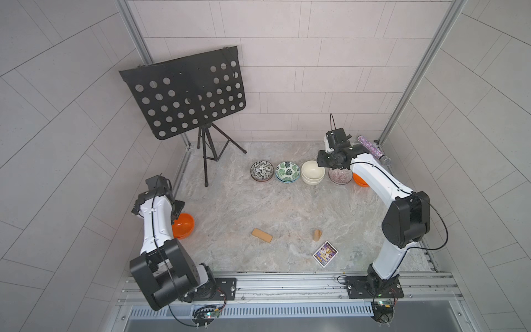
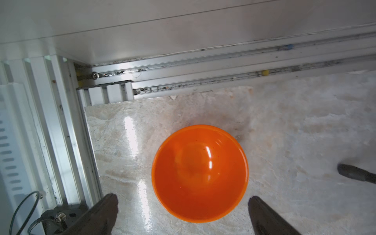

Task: Stack the bowls
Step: Pick up the bowl from the corner of the board.

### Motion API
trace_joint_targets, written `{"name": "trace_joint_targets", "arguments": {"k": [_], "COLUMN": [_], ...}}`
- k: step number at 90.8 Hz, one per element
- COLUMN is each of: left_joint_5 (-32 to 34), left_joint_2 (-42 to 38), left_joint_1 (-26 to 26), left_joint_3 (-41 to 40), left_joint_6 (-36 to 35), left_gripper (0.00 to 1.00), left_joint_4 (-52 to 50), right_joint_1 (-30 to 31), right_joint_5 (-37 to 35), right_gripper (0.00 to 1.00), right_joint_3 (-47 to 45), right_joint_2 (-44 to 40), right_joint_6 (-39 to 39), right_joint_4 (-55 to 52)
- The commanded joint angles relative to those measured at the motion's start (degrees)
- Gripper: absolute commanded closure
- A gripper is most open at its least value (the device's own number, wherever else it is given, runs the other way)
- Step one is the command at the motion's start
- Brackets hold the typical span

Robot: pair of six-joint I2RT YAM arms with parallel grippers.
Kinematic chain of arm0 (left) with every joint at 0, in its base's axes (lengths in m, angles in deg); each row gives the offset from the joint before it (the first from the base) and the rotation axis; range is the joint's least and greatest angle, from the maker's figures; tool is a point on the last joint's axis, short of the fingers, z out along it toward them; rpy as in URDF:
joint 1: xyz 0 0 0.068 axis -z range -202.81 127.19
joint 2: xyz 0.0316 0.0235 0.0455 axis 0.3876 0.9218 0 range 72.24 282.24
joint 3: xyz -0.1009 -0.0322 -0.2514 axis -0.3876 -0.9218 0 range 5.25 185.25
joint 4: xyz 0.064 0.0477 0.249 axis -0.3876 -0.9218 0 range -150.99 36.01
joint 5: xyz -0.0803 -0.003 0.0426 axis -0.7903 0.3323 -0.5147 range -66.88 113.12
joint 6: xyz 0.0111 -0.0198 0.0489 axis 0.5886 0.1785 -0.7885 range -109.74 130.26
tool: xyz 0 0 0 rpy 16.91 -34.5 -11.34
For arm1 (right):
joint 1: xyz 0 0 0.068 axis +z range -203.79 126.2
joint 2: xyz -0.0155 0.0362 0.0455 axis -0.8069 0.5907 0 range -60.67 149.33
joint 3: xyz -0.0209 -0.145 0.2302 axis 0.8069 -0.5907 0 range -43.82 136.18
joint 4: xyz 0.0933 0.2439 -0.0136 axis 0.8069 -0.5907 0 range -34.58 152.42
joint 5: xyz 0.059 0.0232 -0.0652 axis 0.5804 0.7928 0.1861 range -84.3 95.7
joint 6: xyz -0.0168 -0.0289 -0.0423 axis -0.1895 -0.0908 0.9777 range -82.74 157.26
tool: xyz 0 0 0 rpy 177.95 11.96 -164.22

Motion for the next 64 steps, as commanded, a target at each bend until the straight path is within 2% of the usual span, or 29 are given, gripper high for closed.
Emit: {"name": "trace_joint_targets", "arguments": {"k": [1,20,47,64], "left_joint_5": [-1.64,-5.35,-4.93,-5.94], "left_joint_2": [-1.80,0.85,3.27,3.50], "left_joint_1": [-2.46,-2.54,-2.54,-2.54], "left_joint_3": [-3.37,-7.42,-10.85,-13.14], "left_joint_6": [1.39,2.42,4.77,7.84], "left_gripper": [0.00,0.02,0.13,0.33], "left_joint_4": [-1.22,2.86,6.72,9.94], "right_joint_1": [1.04,1.86,1.87,1.87], "right_joint_5": [0.40,0.76,0.50,0.52], "right_gripper": [0.55,0.55,0.55,0.55], "right_joint_3": [-0.12,-0.55,-1.75,-2.30], "right_joint_2": [0.87,1.17,0.73,0.52], "right_joint_6": [0.47,0.68,1.08,0.93], "right_joint_4": [-0.07,-0.08,0.41,0.78]}}
